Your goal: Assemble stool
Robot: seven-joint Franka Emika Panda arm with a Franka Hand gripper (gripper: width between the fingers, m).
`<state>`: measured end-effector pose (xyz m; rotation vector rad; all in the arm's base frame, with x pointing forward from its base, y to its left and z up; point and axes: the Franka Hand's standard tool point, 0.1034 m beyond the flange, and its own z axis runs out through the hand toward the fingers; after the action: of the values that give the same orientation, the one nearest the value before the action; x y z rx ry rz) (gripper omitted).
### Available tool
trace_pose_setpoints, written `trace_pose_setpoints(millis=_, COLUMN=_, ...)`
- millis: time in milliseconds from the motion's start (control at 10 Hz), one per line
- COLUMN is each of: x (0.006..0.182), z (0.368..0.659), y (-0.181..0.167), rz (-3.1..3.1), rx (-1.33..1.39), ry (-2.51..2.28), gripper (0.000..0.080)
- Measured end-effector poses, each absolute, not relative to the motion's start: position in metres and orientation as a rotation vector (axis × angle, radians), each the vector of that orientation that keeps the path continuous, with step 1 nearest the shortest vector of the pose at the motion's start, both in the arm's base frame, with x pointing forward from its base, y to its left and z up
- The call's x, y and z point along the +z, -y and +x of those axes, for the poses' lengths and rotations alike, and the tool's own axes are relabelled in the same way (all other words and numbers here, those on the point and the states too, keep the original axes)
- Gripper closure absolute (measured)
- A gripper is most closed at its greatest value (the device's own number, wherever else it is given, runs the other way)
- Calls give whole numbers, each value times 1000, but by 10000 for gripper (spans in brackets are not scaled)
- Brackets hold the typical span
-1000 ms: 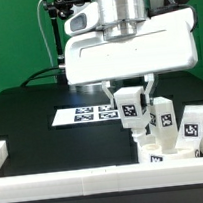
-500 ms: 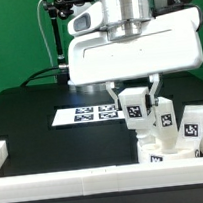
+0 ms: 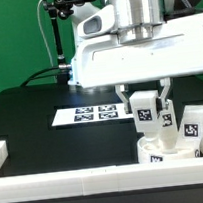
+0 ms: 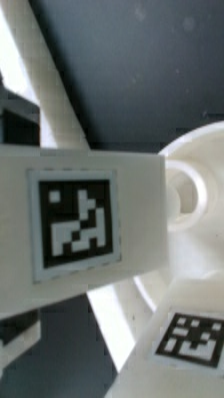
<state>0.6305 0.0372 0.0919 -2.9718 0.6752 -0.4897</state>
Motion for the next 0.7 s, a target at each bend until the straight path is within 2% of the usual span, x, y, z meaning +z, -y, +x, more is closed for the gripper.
trace_pose_setpoints(millis=700, x=79, z=626, y=-36, rz=-2985, rx=-473, ry=-676, gripper=462)
